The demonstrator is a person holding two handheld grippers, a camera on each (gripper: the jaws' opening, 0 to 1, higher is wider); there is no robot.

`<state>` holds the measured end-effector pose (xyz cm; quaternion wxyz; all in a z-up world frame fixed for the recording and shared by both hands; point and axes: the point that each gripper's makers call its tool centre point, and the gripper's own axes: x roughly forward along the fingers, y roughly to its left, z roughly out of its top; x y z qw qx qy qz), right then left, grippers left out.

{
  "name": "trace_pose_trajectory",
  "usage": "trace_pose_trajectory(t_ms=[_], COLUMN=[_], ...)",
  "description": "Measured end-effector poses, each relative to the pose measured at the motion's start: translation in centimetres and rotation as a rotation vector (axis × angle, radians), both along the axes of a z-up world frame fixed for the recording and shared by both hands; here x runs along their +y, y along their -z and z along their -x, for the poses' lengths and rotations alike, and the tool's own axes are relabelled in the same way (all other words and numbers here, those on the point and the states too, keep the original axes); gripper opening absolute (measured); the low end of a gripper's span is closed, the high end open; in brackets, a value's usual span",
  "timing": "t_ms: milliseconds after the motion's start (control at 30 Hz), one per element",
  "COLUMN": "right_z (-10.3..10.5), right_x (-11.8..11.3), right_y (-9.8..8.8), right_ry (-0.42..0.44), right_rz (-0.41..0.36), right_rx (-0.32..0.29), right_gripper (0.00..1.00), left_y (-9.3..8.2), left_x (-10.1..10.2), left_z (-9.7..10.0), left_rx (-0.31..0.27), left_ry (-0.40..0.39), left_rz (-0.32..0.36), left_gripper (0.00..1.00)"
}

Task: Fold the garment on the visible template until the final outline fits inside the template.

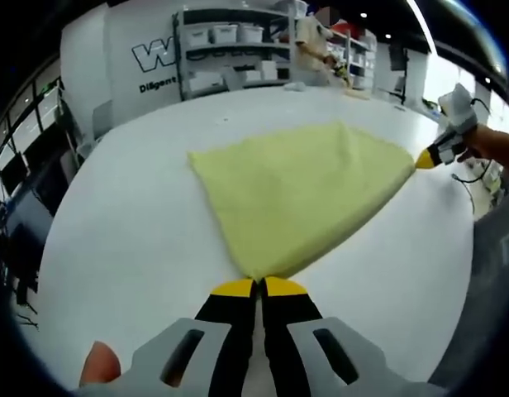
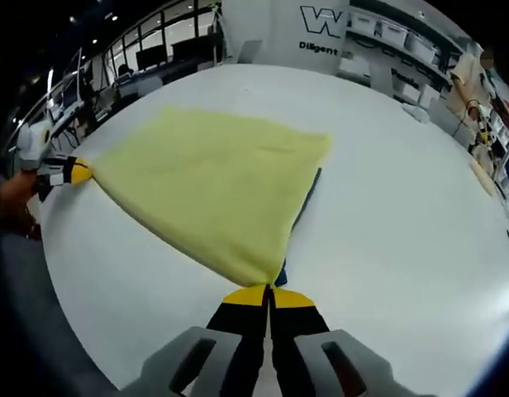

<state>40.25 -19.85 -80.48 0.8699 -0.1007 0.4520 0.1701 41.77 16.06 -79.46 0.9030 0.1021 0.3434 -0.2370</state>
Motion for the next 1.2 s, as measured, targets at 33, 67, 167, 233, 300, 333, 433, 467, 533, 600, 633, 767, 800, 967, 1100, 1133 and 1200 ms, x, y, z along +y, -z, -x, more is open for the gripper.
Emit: trace_pose_trajectory(t_ms=[33,67,167,233,300,333,433,467,533,600,633,767,800,967,1100,1133,1200], right_z=[0.1,0.3,1.2,1.5,1.8,1.9,1.9,1.9,2.1,2.2,2.2,2.4,2.9,2.5,2.1,1.9,1.5], right_x=[0.0,-0.1,-0.1,-0.2,-0.3,-0.3,-0.5,-0.4,-0.2,-0.2,-0.1,-0.3,-0.7,-1.5,-1.7,-1.5,-1.2], right_y=[0.0,0.0,0.0,0.0,0.0,0.0,0.0,0.0,0.1,0.0,0.0,0.2,0.5,-0.3,-1.4,-1.9,-2.6], right_ry=[0.000,-0.001,-0.009,-0.009,-0.008,-0.008,-0.010,-0.010,-0.013,-0.016,-0.019,-0.009,-0.006,0.026,0.042,0.041,0.038], right_rz=[0.001,0.005,0.020,0.026,0.028,0.029,0.036,0.037,0.043,0.049,0.052,0.051,0.071,0.055,0.051,0.050,0.051], right_rx=[0.002,0.009,0.027,0.035,0.042,0.042,0.038,0.039,0.040,0.039,0.038,0.033,0.057,-0.005,-0.052,-0.072,-0.105], right_gripper=[0.00,0.00,0.00,0.00,0.00,0.00,0.00,0.00,0.00,0.00,0.00,0.00,0.00,0.00,0.05,0.08,0.12], left_y=[-0.1,-0.1,-0.2,-0.3,-0.2,-0.1,0.0,0.2,0.6,0.4,0.4,0.4,0.5,0.2,-0.8,-1.3,-2.0], left_x=[-0.1,-0.2,-0.4,-0.5,-0.6,-0.6,-0.7,-0.6,-0.6,-0.6,-0.6,-0.5,-0.5,0.0,0.3,0.1,0.2], left_z=[0.6,0.9,1.8,2.4,2.9,3.2,3.5,3.4,3.4,3.4,3.4,3.4,3.4,3.4,3.1,2.9,2.7], left_rx=[0.008,0.009,0.008,0.013,0.022,0.033,0.035,0.036,0.048,0.042,0.045,0.047,0.050,0.050,0.020,0.006,-0.012], left_ry=[0.012,0.021,0.056,0.062,0.077,0.075,0.085,0.085,0.082,0.082,0.082,0.083,0.082,0.065,0.039,0.013,-0.009], left_rz=[-0.004,-0.009,-0.023,-0.022,-0.032,-0.026,-0.030,-0.034,-0.032,-0.037,-0.037,-0.040,-0.042,-0.054,-0.021,0.012,0.021], left_gripper=[0.00,0.00,0.00,0.00,0.00,0.00,0.00,0.00,0.00,0.00,0.00,0.00,0.00,0.14,0.22,0.30,0.41])
